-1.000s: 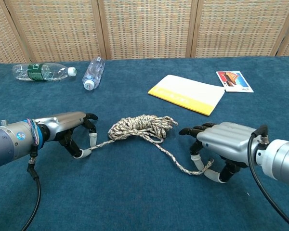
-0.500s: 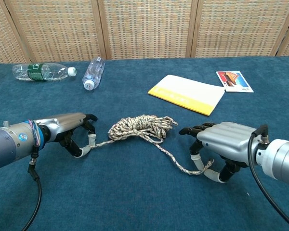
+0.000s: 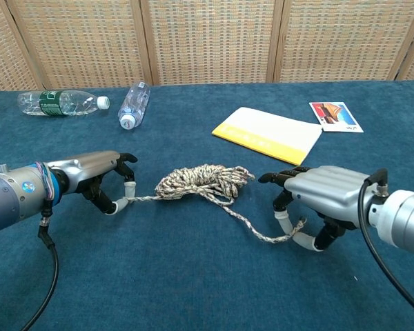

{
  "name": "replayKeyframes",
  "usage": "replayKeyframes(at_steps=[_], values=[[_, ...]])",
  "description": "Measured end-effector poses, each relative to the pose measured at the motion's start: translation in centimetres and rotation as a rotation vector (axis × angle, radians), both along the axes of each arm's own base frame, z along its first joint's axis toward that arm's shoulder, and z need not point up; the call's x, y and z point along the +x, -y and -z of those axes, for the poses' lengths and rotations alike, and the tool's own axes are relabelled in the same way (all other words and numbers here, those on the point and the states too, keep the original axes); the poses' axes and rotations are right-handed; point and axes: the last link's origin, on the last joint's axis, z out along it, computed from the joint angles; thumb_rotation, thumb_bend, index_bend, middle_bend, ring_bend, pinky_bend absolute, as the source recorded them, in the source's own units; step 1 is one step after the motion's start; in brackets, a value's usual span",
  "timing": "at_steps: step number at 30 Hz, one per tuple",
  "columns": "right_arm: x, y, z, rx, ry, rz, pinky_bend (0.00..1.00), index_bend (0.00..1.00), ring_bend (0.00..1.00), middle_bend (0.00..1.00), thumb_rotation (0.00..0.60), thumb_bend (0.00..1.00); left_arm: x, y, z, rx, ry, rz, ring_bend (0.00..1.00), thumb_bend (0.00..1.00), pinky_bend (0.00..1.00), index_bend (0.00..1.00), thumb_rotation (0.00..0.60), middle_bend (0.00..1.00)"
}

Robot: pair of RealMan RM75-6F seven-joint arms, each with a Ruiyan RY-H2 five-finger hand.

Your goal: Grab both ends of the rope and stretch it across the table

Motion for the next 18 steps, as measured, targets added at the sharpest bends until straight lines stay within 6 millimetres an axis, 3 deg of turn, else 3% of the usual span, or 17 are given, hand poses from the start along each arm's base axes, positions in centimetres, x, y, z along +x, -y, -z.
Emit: replayKeyframes(at_steps=[9, 18], values=[[-0.7, 1.4, -2.5, -0.086, 0.019, 0.008, 0.00, 0.65, 0.00, 0.00, 0.600, 0.44, -0.6, -1.4, -3.1, 0.090, -0.015, 0.020, 0.00, 0.50, 0.00, 0.64, 0.600, 0.00], [-3.2, 3.2, -6.4, -0.200, -0.008, 0.052, 0.00, 0.65, 0.00, 0.00, 0.600, 0.44, -2.8, -2.9, -7.8, 0.180, -0.037, -0.006, 0.00, 0.50, 0.00, 0.64, 0.600, 0.00]])
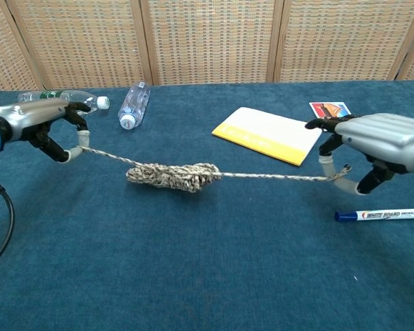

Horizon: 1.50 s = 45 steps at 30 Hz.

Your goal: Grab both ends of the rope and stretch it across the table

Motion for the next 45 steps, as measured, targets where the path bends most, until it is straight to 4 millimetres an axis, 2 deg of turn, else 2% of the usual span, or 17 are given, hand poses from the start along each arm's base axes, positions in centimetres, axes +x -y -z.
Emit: replayKeyframes(at_steps=[7, 16, 38, 39, 41, 43, 44, 45], values=[[-3.8, 1.1, -3.5, -0.093, -0.028, 0.085, 0.00, 0.65, 0.00, 0.00, 0.600, 0.44, -3.1, -0.4, -2.8, 0.044, -0.008, -0.053, 0.00, 0.50, 0.00, 0.64, 0.600, 0.00], [-7.1, 1.2, -5.5, -0.142, -0.016, 0.157, 0.00, 0.65, 0.00, 0.00, 0.600, 0.44, -6.0, -0.3, -3.9, 0.052, -0.011, -0.083, 0.00, 0.50, 0.00, 0.64, 0.600, 0.00], [-9.4, 1.0, -6.2, -0.163, -0.040, 0.193, 0.00, 0.65, 0.00, 0.00, 0.600, 0.44, -7.3, -0.7, -5.8, 0.097, -0.034, -0.105, 0.00, 0.50, 0.00, 0.62, 0.600, 0.00], [-9.4, 1.0, -6.2, -0.164, -0.041, 0.192, 0.00, 0.65, 0.00, 0.00, 0.600, 0.44, -7.3, -0.7, -5.8, 0.097, -0.034, -0.106, 0.00, 0.50, 0.00, 0.57, 0.600, 0.00], [-9.4, 0.9, -6.2, -0.162, -0.038, 0.192, 0.00, 0.58, 0.00, 0.00, 0.600, 0.43, -7.4, -0.6, -5.8, 0.093, -0.036, -0.105, 0.00, 0.49, 0.00, 0.37, 0.600, 0.00], [-9.3, 0.7, -6.2, -0.155, -0.027, 0.194, 0.00, 0.41, 0.00, 0.00, 0.600, 0.35, -7.4, -0.5, -5.6, 0.079, -0.029, -0.109, 0.00, 0.35, 0.00, 0.08, 0.600, 0.00], [-9.2, 0.6, -6.1, -0.152, -0.021, 0.195, 0.00, 0.30, 0.00, 0.00, 0.600, 0.25, -7.3, -0.4, -5.6, 0.074, -0.021, -0.111, 0.00, 0.29, 0.00, 0.03, 0.600, 0.00], [-9.1, 0.6, -6.1, -0.150, -0.013, 0.195, 0.00, 0.27, 0.00, 0.00, 0.600, 0.21, -7.3, -0.4, -5.6, 0.071, -0.013, -0.111, 0.00, 0.20, 0.00, 0.00, 0.600, 0.00]])
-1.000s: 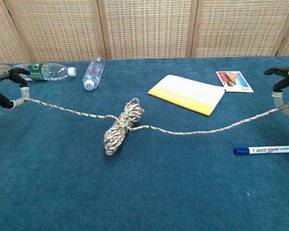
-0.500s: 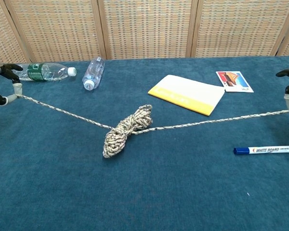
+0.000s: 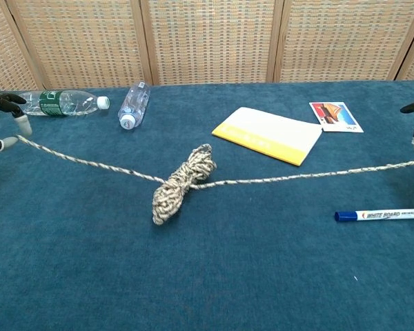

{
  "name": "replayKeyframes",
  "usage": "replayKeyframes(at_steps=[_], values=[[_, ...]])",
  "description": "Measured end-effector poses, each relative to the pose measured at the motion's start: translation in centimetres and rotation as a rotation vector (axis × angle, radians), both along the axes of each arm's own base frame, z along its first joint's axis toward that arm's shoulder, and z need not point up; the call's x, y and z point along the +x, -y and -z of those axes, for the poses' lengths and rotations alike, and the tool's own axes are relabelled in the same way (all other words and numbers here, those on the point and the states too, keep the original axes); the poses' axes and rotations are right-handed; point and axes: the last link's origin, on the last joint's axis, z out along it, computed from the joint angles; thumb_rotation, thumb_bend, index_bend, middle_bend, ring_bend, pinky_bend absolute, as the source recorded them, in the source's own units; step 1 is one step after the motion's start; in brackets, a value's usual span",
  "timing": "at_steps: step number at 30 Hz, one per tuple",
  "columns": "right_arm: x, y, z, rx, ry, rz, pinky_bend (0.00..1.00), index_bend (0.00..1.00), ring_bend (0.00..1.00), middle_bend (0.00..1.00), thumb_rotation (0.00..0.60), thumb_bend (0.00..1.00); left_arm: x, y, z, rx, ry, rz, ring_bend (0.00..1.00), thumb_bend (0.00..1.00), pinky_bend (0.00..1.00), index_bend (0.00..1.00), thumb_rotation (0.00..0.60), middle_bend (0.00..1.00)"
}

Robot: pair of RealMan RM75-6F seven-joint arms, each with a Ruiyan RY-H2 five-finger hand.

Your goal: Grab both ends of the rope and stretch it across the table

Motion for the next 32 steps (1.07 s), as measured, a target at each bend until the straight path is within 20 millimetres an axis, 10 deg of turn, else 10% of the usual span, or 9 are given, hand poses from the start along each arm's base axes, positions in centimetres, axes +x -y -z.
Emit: replayKeyframes(at_steps=[3, 12, 25, 32], values=[[0.5, -0.3, -0.2, -0.005, 0.031, -0.018, 0.00, 0.09, 0.00, 0.00, 0.600, 0.02, 0.4, 0.3, -0.3, 0.002, 0.029, 0.009, 0.00, 0.06, 0.00, 0.00, 0.600, 0.00], [2.1, -2.7, -2.1, -0.085, 0.145, -0.113, 0.00, 0.00, 0.00, 0.00, 0.600, 0.00, 1.2, 2.8, -3.3, 0.107, 0.110, 0.102, 0.00, 0.00, 0.00, 0.00, 0.600, 0.00], [1.1, -10.6, -5.5, -0.239, 0.156, -0.190, 0.00, 0.00, 0.00, 0.00, 0.600, 0.00, -2.6, 16.0, -6.4, 0.319, 0.084, 0.101, 0.00, 0.02, 0.00, 0.00, 0.600, 0.00], [1.7, -12.8, -6.1, -0.267, 0.086, -0.219, 0.00, 0.00, 0.00, 0.00, 0.600, 0.00, -2.4, 19.4, -7.3, 0.348, 0.024, 0.090, 0.00, 0.04, 0.00, 0.00, 0.600, 0.00]])
